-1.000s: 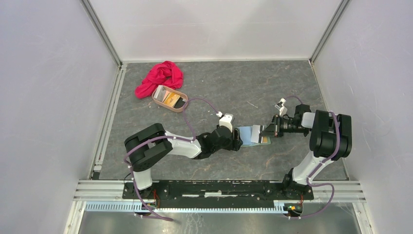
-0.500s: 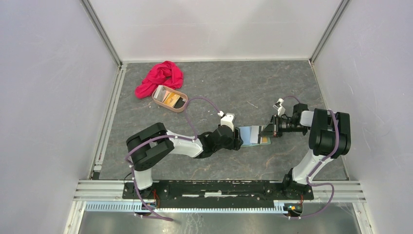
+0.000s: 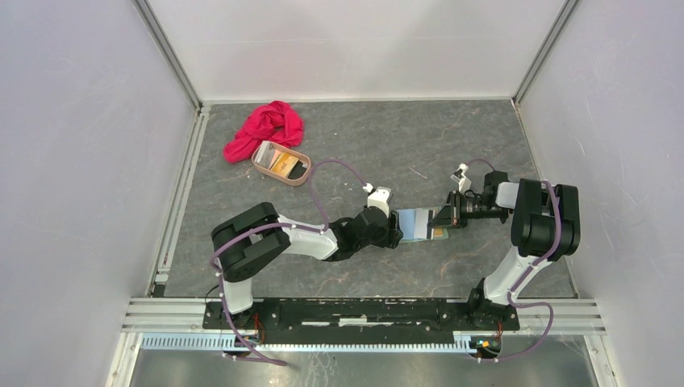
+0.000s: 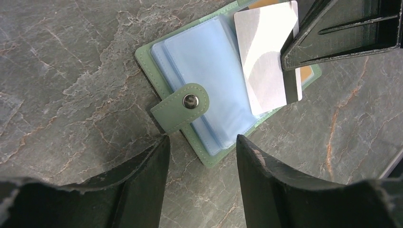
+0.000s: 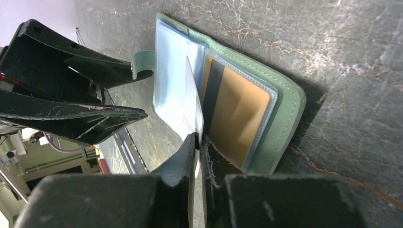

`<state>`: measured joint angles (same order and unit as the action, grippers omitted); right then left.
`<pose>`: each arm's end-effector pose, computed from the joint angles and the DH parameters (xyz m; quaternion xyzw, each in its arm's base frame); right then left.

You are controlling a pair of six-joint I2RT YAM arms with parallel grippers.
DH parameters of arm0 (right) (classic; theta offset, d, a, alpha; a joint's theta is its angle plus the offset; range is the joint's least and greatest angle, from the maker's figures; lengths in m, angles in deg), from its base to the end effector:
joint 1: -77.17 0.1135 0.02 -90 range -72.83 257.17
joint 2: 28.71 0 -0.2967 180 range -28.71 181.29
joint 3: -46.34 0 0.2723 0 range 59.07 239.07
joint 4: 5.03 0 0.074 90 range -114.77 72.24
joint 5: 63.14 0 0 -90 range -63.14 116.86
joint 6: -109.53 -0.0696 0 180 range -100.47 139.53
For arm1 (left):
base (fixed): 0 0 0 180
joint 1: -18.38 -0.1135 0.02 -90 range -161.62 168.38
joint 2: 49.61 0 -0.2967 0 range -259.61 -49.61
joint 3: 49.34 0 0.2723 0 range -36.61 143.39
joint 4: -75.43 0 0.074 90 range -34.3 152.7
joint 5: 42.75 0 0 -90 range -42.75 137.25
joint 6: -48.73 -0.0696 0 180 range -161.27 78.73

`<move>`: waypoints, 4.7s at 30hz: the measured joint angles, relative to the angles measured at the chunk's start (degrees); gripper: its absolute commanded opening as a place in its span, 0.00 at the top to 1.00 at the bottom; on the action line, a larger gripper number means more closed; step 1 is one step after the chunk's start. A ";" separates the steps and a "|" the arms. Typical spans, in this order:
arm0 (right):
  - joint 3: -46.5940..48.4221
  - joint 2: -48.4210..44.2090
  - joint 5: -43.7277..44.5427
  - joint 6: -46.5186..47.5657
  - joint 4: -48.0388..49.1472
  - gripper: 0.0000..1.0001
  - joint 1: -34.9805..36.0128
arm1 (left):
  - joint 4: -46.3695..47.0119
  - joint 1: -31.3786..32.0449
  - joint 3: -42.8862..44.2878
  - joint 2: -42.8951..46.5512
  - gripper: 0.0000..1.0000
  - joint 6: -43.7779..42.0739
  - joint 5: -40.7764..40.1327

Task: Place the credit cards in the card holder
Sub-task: Insert the credit card into the card holder.

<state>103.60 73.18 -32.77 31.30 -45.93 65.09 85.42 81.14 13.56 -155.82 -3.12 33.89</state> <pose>0.2897 -0.0006 0.1037 -0.0170 0.8670 0.4791 0.1358 0.2063 -0.3655 0.1338 0.1323 0.8659 -0.2984 0.3791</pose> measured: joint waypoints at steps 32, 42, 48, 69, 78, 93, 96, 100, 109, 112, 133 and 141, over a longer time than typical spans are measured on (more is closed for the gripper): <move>0.68 -0.39 1.31 -0.52 0.57 0.70 2.21 | 3.37 -6.97 10.34 1.53 0.40 -11.06 19.28; 0.66 -3.98 5.29 -0.96 3.65 0.70 2.21 | 6.62 -6.75 7.30 -1.25 0.41 -6.82 22.62; 0.66 -3.98 5.75 -1.05 4.11 0.72 2.47 | 6.47 -6.75 4.98 -0.20 0.41 -6.62 22.18; 0.42 -3.98 6.75 -2.29 5.42 0.81 3.45 | 4.87 -8.15 3.02 5.95 0.39 -10.51 19.47; 0.33 -3.98 6.97 -2.47 5.25 0.84 3.45 | 4.72 -10.99 17.79 -7.23 0.50 -10.82 25.66; -0.15 -4.46 7.52 -1.90 3.96 0.85 3.45 | 2.95 -11.02 27.02 -19.23 0.54 -9.99 31.41; -0.66 -5.20 8.00 -1.95 3.89 0.86 3.45 | 2.19 -11.52 26.77 -18.71 0.53 -10.08 30.95; -0.68 -5.25 8.22 -2.10 3.89 0.86 3.45 | -0.37 -12.50 24.63 -14.91 0.52 -11.19 28.68; -0.68 -5.25 8.35 -2.54 3.91 0.86 3.72 | -0.31 -13.18 12.83 0.74 0.51 -13.79 22.53; -0.68 -5.25 8.50 -2.62 3.98 0.85 4.00 | 1.27 -13.14 8.33 3.41 0.51 -13.75 22.16; -0.07 -5.14 8.85 -2.89 3.89 0.81 5.49 | 9.33 -12.74 8.94 -3.87 0.53 -13.33 26.75; 0.52 -5.14 9.66 -2.69 3.87 0.80 7.23 | 9.29 -12.74 5.42 -3.85 0.53 -12.68 26.86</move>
<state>104.13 68.04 -23.11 28.61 -42.06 72.33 94.71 68.40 18.98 -159.67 -15.80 60.75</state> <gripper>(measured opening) 0.200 0.472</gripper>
